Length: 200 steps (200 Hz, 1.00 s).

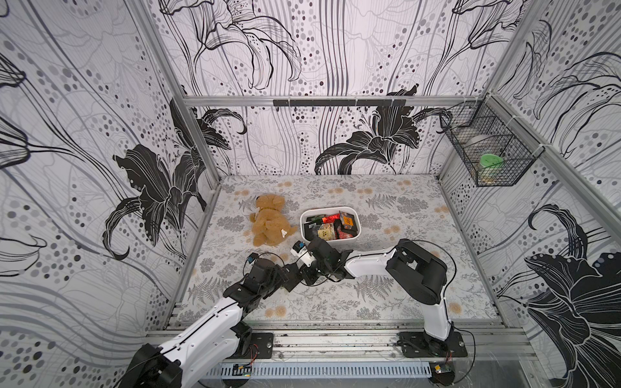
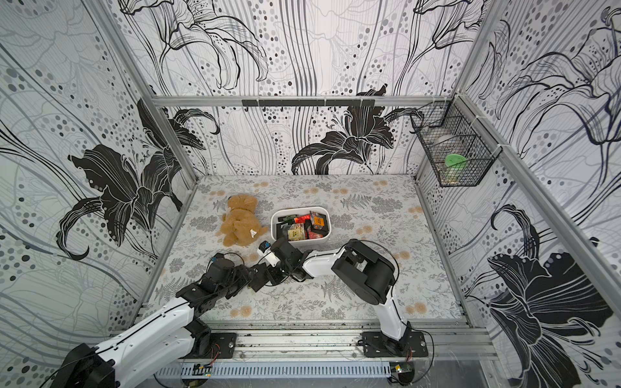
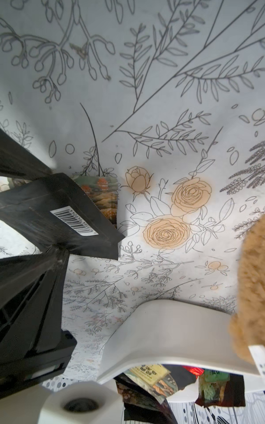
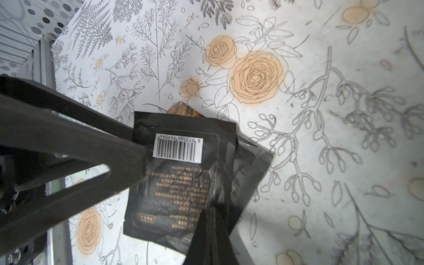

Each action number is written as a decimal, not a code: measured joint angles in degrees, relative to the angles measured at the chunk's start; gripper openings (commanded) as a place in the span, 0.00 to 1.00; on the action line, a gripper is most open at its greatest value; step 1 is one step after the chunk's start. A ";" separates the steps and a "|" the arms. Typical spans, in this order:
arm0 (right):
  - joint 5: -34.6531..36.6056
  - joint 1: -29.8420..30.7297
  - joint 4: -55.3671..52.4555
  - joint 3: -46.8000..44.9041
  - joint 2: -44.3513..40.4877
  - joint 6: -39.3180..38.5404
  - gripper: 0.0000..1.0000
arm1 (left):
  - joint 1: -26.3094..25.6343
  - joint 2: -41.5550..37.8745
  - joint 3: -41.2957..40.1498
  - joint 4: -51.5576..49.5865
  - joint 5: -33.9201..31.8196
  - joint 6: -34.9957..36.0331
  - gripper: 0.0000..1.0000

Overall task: Put the tea bags into the storage box
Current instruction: Pick up the tea bag from the center of the board.

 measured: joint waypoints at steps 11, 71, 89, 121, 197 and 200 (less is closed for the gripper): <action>0.00 0.00 0.02 0.02 0.02 0.00 0.00 | 0.00 -0.57 0.00 0.28 0.61 0.13 0.54; -0.04 0.00 0.07 0.00 0.04 0.02 0.00 | 0.00 -3.54 0.00 2.54 3.58 0.55 0.46; -0.04 0.00 0.04 0.02 0.04 0.02 0.00 | 0.00 -3.45 -0.24 3.43 4.15 0.55 0.45; -0.02 0.00 0.07 0.00 0.04 0.02 0.00 | 0.00 -1.33 -1.29 5.75 5.31 0.57 0.37; -0.02 0.00 0.11 0.00 0.04 0.02 0.00 | 0.00 5.03 -3.02 11.37 7.58 0.61 0.21; -0.02 0.00 0.11 0.00 0.04 0.02 0.00 | 0.00 5.16 -3.02 11.54 7.63 0.57 0.20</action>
